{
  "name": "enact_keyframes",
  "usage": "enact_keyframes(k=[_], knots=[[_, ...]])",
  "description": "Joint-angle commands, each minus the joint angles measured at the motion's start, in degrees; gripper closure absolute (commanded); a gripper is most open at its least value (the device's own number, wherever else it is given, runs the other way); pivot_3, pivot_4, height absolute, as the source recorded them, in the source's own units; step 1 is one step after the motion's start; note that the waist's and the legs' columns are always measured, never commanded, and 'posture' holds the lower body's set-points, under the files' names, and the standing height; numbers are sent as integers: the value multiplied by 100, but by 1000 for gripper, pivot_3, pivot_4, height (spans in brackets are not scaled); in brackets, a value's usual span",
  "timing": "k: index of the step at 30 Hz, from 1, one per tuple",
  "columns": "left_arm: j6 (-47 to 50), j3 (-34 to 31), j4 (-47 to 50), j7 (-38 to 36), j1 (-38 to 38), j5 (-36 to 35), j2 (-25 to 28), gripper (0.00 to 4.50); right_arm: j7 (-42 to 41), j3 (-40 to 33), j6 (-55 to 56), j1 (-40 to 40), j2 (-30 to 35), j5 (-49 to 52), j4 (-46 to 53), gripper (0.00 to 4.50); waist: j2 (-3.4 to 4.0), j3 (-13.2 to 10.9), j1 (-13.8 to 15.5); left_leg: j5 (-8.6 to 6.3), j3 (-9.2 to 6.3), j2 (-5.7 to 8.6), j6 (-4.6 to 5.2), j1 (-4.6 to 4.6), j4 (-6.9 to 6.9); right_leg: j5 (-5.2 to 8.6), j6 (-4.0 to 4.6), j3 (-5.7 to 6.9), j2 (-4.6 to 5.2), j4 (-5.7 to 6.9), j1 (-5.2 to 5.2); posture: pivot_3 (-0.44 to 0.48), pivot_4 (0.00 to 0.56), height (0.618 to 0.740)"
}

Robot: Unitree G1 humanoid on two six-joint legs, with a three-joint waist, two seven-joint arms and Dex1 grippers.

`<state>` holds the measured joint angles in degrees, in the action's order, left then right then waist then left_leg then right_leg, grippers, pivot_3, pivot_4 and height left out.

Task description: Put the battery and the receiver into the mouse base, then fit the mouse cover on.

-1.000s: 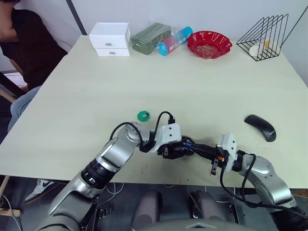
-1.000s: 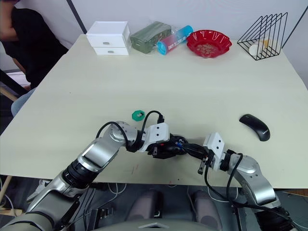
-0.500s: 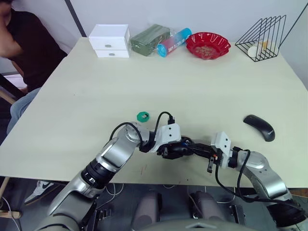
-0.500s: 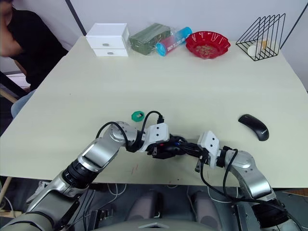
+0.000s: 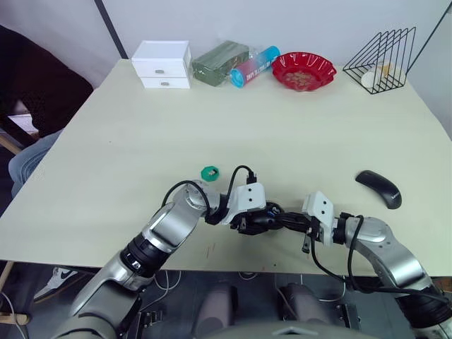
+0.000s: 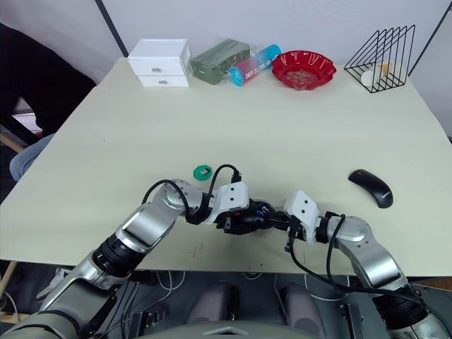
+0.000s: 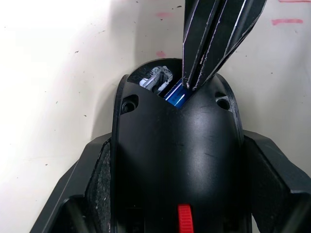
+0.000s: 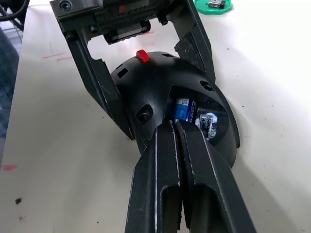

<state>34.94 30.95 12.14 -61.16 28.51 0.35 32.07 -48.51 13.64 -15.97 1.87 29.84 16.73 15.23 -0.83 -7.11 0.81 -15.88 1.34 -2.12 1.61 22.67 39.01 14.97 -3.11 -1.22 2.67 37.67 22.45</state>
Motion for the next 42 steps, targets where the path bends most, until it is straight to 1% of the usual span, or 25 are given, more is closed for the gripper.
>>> enact_keyframes(k=[1,7,9,12,13,15,17,18,19,22,26,27,33,37,38,40,42], knots=[[114,295,-135,-1,-123,166,48,1544,6,-457,77,-253,-17,320,66,4417,0,-3,-2,0,0,0,0,3,0,0,0,1,0,-1,1,0,150,740],[58,269,-111,-35,-95,150,67,1544,-336,-1171,807,-850,150,672,395,4417,6,-14,-1,0,0,0,0,6,0,0,-1,1,1,-2,3,0,150,740],[34,272,-115,-43,-93,149,69,1544,-674,-1359,1180,-1049,220,838,408,4417,7,-15,-4,0,1,0,0,6,0,0,-1,-1,1,-2,3,0,150,740],[-106,278,-133,-31,-81,184,67,1544,-1092,-1807,1049,-1382,500,1337,471,4417,16,-21,-4,0,1,0,0,4,0,0,-1,-1,0,0,2,0,150,740],[-117,276,-137,-34,-75,183,64,1544,-1179,-1974,867,-1436,546,1636,501,4417,14,-29,7,0,1,0,0,5,0,0,-1,-1,0,-1,2,0,150,740],[-120,272,-146,-43,-66,178,59,1544,-1203,-2231,848,-1484,541,1924,489,4417,13,-30,1,0,1,1,0,9,0,0,-2,-1,1,-4,2,0,150,740],[-133,269,-150,-59,-62,178,63,1544,-1418,-2386,1010,-1609,671,1892,411,3922,15,-30,1,0,0,1,0,6,0,0,-1,-1,1,-2,2,0,150,740],[-148,280,-147,-86,-59,180,79,1544,-1570,-2623,1188,-1710,715,1913,268,3842,16,-30,0,0,0,1,0,5,0,0,-1,-2,1,-1,2,0,150,740],[-165,292,-150,-115,-51,184,95,1544,-1747,-2834,1347,-1805,771,1937,133,3298,15,-31,12,0,0,1,0,6,0,0,-1,-2,1,-1,2,0,150,740],[-185,279,-195,-147,-8,174,102,1544,-2102,-3219,1626,-1972,858,1995,-136,2061,13,-33,4,0,2,1,0,8,0,0,-2,-2,1,-7,1,0,150,740],[-192,267,-201,-177,2,171,117,1544,-2421,-3498,1837,-2103,865,2095,-273,656,21,-35,-3,0,2,1,1,4,0,1,-1,-3,0,-2,1,0,150,740],[-205,264,-197,-183,-6,173,129,1544,-2491,-3536,1876,-2150,872,2094,-291,54,21,-35,-3,0,2,1,0,4,0,1,-1,-4,0,-2,1,0,150,740],[-209,264,-208,-237,16,148,157,1544,-2750,-3711,1939,-2320,860,2171,-366,54,22,-36,-5,0,1,0,0,5,0,1,-1,-3,0,-2,1,0,150,740],[-116,250,-254,-309,47,64,128,1544,-2762,-3686,1929,-2313,850,2161,-375,54,23,-37,-6,0,2,0,0,4,0,2,1,-4,0,-2,1,0,150,740],[-117,253,-259,-328,48,62,137,535,-2753,-3671,1919,-2300,842,2161,-362,0,23,-37,-6,0,2,0,0,4,0,1,1,-4,0,-2,1,0,150,740],[-133,240,-281,-313,48,71,135,35,-2742,-3652,1908,-2283,826,2168,-344,0,23,-37,-5,0,1,0,0,4,0,1,0,-3,0,-2,1,0,150,740],[-125,205,-296,-266,46,73,111,35,-2736,-3643,1905,-2279,818,2166,-340,0,23,-37,-4,0,2,0,0,4,0,1,0,-4,0,-2,2,0,150,740]])
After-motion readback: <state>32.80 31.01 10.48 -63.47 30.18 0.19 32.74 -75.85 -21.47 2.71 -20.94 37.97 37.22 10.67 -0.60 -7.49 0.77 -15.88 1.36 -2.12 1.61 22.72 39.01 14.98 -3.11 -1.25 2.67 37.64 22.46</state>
